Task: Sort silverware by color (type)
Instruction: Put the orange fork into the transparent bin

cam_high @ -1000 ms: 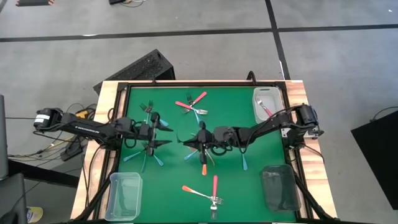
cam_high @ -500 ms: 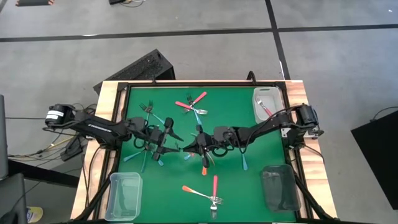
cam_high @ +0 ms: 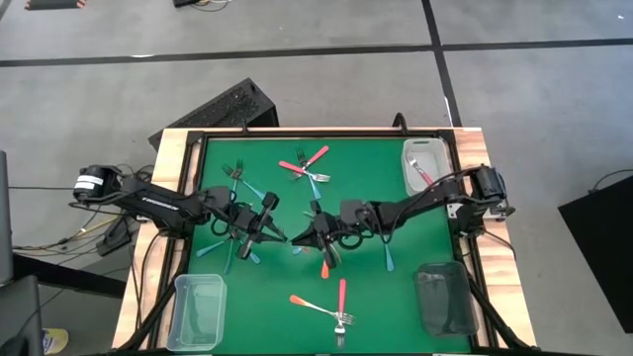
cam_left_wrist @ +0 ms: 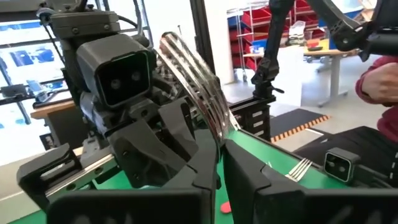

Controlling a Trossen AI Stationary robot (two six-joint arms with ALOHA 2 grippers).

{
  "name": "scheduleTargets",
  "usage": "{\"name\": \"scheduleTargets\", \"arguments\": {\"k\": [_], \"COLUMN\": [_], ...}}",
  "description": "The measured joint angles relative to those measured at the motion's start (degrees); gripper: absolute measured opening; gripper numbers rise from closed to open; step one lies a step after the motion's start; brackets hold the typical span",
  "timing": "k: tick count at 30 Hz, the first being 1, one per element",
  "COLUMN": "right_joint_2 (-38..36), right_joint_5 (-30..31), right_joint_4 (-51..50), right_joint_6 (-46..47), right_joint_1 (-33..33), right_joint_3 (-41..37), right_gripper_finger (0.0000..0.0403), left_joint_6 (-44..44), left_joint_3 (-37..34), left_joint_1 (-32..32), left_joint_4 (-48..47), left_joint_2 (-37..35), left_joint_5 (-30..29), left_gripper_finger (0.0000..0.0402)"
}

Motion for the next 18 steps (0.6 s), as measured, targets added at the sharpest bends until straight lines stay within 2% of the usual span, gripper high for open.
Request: {"name": "scheduleTargets", "arguments": {"k": [8,13,15,18], "right_joint_2": [0.0,-0.75,-1.93,-4.37], "right_joint_5": [-0.76,5.57,10.21,20.13], "right_joint_4": [0.37,4.63,2.78,-5.39], "right_joint_6": [1.33,3.42,3.64,3.63], "right_joint_1": [-0.84,-0.85,-0.9,-1.13], "right_joint_3": [0.0,-0.08,0.06,0.05], "right_gripper_finger": [0.0051,0.0069,0.008,0.0096], "left_joint_6": [-3.5,-3.93,-3.2,-4.38], "left_joint_3": [0.0,0.0,0.0,1.87], "left_joint_1": [0.01,0.19,0.54,0.52], "left_joint_4": [-0.48,-8.12,-13.93,-26.39], "left_joint_2": [-0.66,-6.37,-10.39,-17.12], "left_joint_5": [-2.6,-10.71,-13.71,-18.17], "left_gripper_finger": [0.0001,0.0,0.0,0.0]}}
